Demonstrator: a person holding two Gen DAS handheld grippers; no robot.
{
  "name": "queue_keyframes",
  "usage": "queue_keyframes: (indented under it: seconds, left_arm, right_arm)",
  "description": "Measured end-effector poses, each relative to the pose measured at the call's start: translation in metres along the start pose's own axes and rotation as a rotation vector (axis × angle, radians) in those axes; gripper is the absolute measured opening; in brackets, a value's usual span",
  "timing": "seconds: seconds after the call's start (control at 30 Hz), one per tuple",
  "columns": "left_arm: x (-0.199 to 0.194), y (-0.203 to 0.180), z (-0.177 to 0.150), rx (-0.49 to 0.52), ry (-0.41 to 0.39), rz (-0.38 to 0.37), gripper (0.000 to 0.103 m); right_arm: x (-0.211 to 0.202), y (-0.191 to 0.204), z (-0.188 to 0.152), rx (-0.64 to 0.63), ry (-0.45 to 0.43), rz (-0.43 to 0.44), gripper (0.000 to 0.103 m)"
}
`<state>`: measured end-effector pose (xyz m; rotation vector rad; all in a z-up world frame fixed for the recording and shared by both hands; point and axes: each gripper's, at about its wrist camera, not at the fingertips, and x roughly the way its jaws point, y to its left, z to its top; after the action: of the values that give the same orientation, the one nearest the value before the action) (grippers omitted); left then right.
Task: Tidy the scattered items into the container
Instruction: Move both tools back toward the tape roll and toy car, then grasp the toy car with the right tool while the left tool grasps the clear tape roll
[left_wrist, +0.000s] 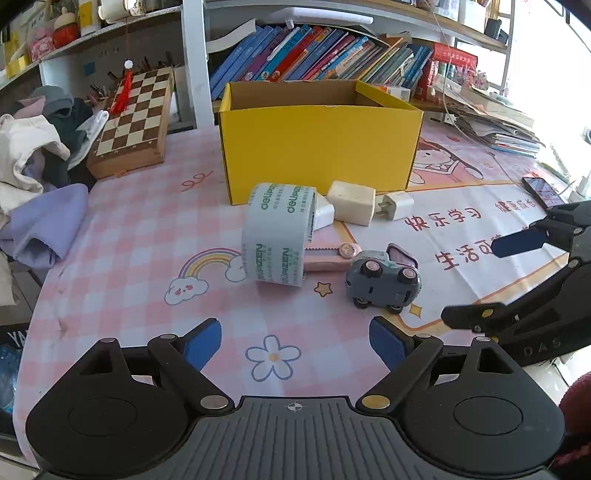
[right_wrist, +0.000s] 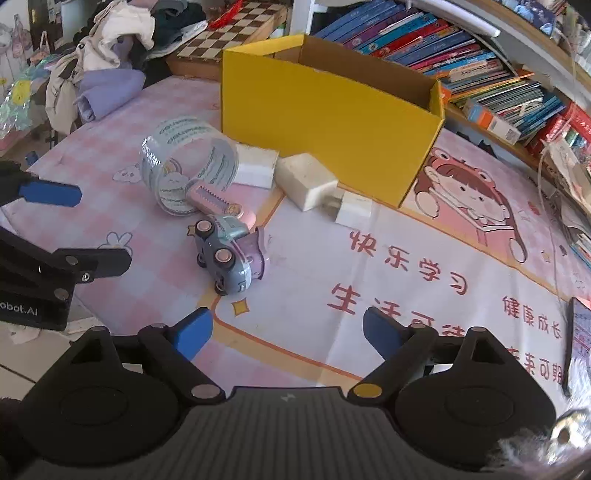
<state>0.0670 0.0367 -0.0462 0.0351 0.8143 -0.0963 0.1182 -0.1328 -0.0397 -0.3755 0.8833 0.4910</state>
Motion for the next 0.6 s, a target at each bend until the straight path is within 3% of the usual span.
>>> queue_keyframes:
  seconds: [0.23,0.6]
  left_arm:
    - [0.001,0.003,0.004,-0.017,-0.006,0.015,0.09]
    - [0.008,0.008,0.008,-0.033,0.016,0.039,0.09]
  right_arm:
    - [0.011,0.003,0.01,-0.04,0.017,0.054,0.078]
    - [0.027,0.011,0.024,-0.096,0.046,0.125,0.069]
